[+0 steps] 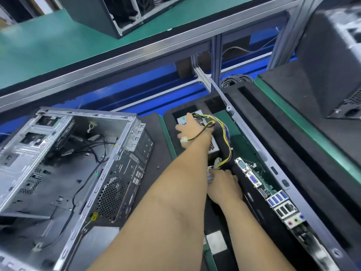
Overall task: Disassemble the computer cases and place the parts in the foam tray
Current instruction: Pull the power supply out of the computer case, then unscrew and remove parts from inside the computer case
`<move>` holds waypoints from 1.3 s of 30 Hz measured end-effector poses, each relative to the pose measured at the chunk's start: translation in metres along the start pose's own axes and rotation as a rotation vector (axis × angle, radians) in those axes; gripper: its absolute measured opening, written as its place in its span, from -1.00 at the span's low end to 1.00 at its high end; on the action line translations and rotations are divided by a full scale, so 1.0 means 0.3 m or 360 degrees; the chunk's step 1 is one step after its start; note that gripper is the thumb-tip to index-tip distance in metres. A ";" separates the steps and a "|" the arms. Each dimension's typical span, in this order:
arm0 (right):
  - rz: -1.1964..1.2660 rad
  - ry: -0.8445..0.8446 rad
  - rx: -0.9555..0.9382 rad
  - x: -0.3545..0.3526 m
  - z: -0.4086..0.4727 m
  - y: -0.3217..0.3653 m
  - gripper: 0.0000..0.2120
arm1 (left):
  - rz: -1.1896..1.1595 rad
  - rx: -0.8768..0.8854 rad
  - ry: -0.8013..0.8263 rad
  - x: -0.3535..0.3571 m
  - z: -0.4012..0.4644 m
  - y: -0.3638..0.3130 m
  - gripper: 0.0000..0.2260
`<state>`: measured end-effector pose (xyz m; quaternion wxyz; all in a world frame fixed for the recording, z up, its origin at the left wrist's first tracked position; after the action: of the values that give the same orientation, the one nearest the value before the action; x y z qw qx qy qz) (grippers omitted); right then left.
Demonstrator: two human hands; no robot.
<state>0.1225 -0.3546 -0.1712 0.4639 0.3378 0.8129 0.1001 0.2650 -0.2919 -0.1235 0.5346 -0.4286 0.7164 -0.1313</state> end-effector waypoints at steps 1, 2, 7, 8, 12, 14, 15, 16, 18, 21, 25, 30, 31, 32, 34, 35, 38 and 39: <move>0.0044 -0.0036 -0.0015 -0.007 0.001 0.000 -0.69 | 0.0019 -0.0001 0.0021 0.011 0.003 0.002 -0.37; 0.0096 -0.0090 -0.0028 -0.015 0.002 0.000 -0.72 | 0.0026 -0.0003 0.0039 0.015 0.010 0.004 -0.35; 0.0214 -0.0275 -0.0080 -0.038 0.010 0.027 -0.64 | 0.0671 0.0094 0.0297 0.002 0.051 0.078 -0.23; 0.0200 -0.0271 -0.0096 -0.036 0.010 0.037 -0.60 | 0.0847 0.0135 0.0332 -0.009 0.055 0.112 -0.27; 0.0184 -0.0357 -0.0180 -0.011 -0.013 0.069 -0.62 | 0.1190 0.0517 0.0179 -0.068 0.031 0.198 -0.44; 0.0159 -0.0528 -0.0312 0.010 -0.047 0.094 -0.68 | 0.1328 0.0737 0.0092 -0.104 -0.008 0.212 -0.52; 0.0154 -0.0594 -0.0387 0.026 -0.066 0.111 -0.72 | 0.1387 0.0812 0.0044 -0.133 -0.026 0.217 -0.55; 0.0158 -0.0609 -0.0458 0.047 -0.087 0.128 -0.77 | 0.1455 0.0876 -0.0007 -0.169 -0.041 0.224 -0.56; 0.0177 -0.0450 -0.0559 0.103 -0.125 0.167 -0.83 | 0.1644 0.0985 -0.0101 -0.261 -0.065 0.238 -0.55; 0.0063 -0.0129 -0.0542 0.186 -0.166 0.207 -0.82 | 0.1813 0.1064 -0.0199 -0.422 -0.091 0.248 -0.48; -0.0095 -0.0095 -0.0538 0.235 -0.208 0.226 -0.86 | 0.1715 0.1319 -0.0313 -0.561 -0.188 0.232 -0.41; -0.0209 -0.0060 -0.0494 0.253 -0.250 0.216 -0.81 | 0.1381 0.1029 -0.0451 -0.708 -0.263 0.266 -0.52; -0.0247 -0.0042 -0.0436 0.259 -0.262 0.213 -0.81 | 0.1219 0.0811 -0.0388 -0.735 -0.268 0.300 -0.53; -0.0280 -0.0027 -0.0393 0.266 -0.272 0.212 -0.82 | 0.1103 0.0615 -0.0269 -0.749 -0.275 0.344 -0.51; -0.0327 -0.0016 -0.0349 0.279 -0.295 0.211 -0.85 | 0.1058 0.0416 -0.0049 -0.741 -0.298 0.446 -0.55; -0.0347 -0.0019 -0.0353 0.284 -0.303 0.215 -0.86 | 0.1047 0.0393 -0.0012 -0.734 -0.308 0.488 -0.61; -0.0340 -0.0146 -0.0443 0.281 -0.326 0.238 -0.97 | 0.0964 0.0425 -0.0008 -0.735 -0.321 0.538 -0.72; -0.0261 -0.0185 -0.0490 0.279 -0.332 0.243 -0.90 | 0.0943 0.0443 0.0022 -0.738 -0.324 0.542 -0.70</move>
<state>0.0453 -0.2311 -0.1391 0.5630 0.2007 0.7845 0.1655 0.1160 -0.0538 -0.0455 0.5980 -0.1234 0.7888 -0.0697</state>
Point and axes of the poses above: each hand's wrist, its own z-axis towards the middle knuckle, its own x-axis out of the palm, y = z × x, the point moved 3 cm from there along z, towards the middle knuckle, and after that the axes turned 6 degrees about y, right-handed, at the moved point
